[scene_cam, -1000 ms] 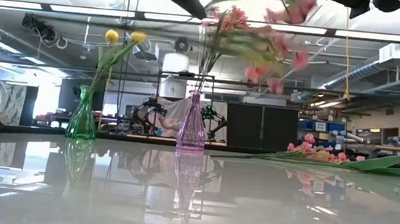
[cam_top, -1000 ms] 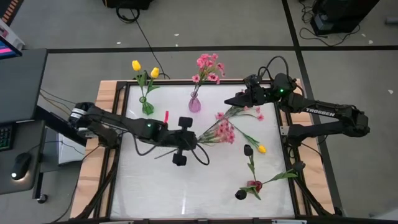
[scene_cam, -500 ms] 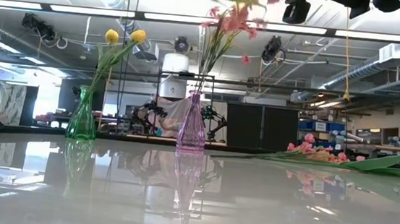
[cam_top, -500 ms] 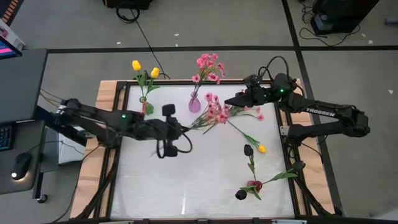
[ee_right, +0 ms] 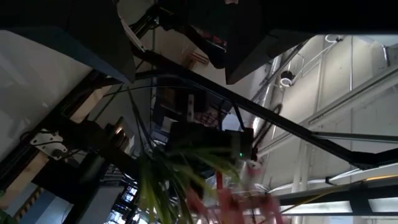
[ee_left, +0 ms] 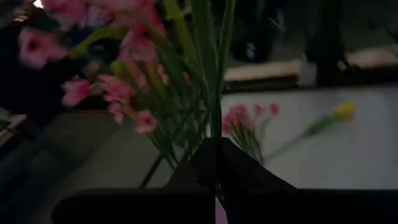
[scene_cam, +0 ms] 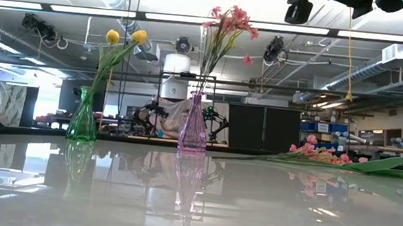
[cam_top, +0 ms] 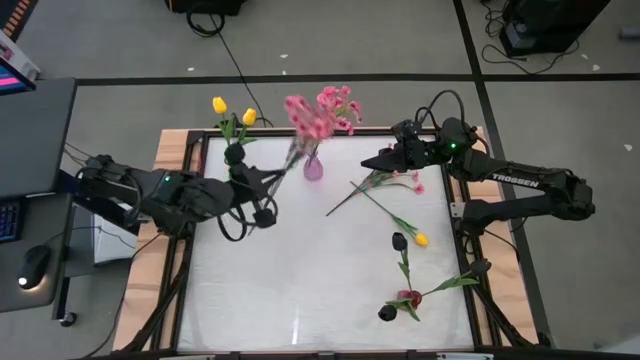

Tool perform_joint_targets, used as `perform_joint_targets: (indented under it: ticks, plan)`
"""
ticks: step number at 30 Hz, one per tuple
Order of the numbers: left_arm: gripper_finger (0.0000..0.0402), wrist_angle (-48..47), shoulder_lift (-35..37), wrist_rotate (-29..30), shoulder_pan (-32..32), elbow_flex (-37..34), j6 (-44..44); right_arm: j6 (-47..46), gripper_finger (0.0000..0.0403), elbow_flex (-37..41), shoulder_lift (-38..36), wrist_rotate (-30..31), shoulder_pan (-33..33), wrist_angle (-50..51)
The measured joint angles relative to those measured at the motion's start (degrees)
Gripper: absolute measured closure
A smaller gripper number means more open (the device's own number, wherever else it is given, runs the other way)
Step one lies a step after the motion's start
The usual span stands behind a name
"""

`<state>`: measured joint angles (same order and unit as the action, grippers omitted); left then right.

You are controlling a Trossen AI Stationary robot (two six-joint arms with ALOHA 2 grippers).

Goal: Sort flowers into vase by color
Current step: Put the bottom pink flower into the purple vase

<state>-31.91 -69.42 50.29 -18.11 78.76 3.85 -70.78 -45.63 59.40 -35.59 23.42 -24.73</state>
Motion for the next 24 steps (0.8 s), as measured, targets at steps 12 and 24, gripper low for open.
perform_joint_targets:
  ticks: [12, 24]
  plan:
    - [0.0393, 16.8, -0.5, 4.9, 5.3, -2.1, 6.2, 0.0, 0.0145, 0.0, 0.0, 0.0, 0.0, 0.0]
    - [0.0393, 43.6, -0.8, 9.1, 13.2, -15.1, 9.3, 0.0, 0.0145, 0.0, 0.0, 0.0, 0.0, 0.0]
